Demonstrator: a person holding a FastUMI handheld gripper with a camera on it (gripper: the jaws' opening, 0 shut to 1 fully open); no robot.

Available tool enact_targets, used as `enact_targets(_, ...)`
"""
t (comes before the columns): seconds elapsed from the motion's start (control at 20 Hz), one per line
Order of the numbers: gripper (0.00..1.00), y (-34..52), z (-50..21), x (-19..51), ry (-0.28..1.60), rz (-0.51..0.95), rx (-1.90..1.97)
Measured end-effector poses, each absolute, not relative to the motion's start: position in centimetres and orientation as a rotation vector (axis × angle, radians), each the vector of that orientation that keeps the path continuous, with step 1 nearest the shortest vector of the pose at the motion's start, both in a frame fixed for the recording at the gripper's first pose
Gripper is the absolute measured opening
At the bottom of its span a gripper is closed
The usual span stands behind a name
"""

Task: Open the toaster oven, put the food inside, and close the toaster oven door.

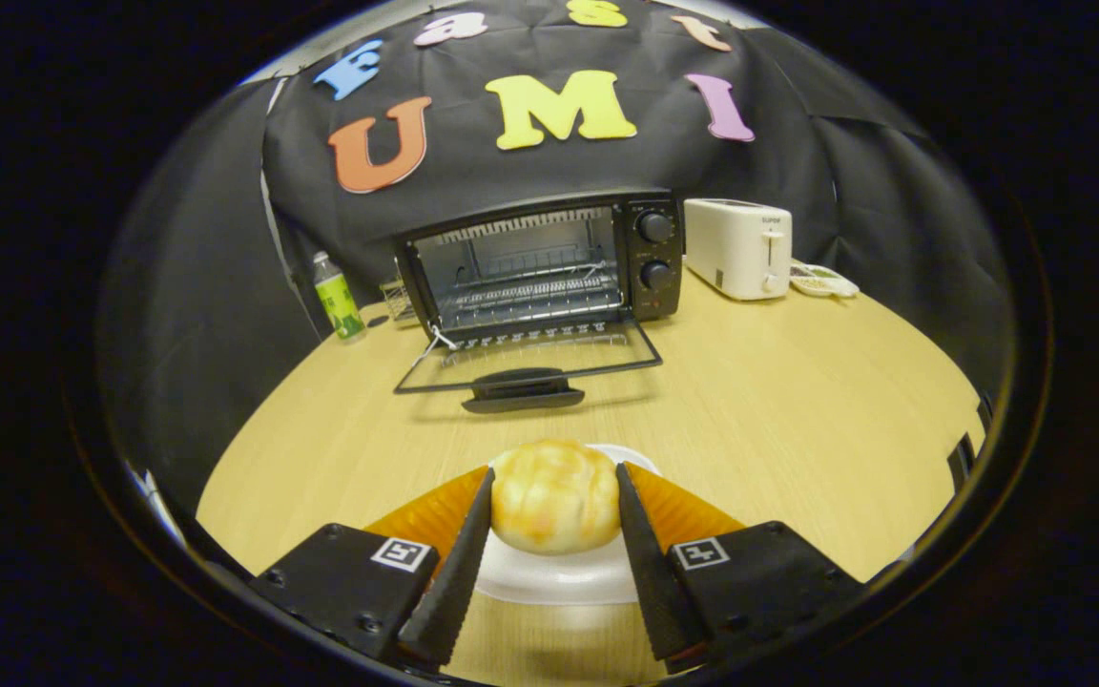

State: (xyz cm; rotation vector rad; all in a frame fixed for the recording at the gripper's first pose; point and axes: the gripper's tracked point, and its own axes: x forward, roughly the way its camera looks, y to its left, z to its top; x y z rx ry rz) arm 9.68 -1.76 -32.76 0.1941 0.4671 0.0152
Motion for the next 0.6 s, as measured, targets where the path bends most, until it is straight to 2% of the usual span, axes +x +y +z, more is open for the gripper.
enact_targets(0.2, 0.77, -1.1, -28.6, 12.0, 0.414, 0.026, 0.404)
enact_targets(0.6, 0.77, 1.8, -26.8, 20.0, 0.353, 0.039, 0.64)
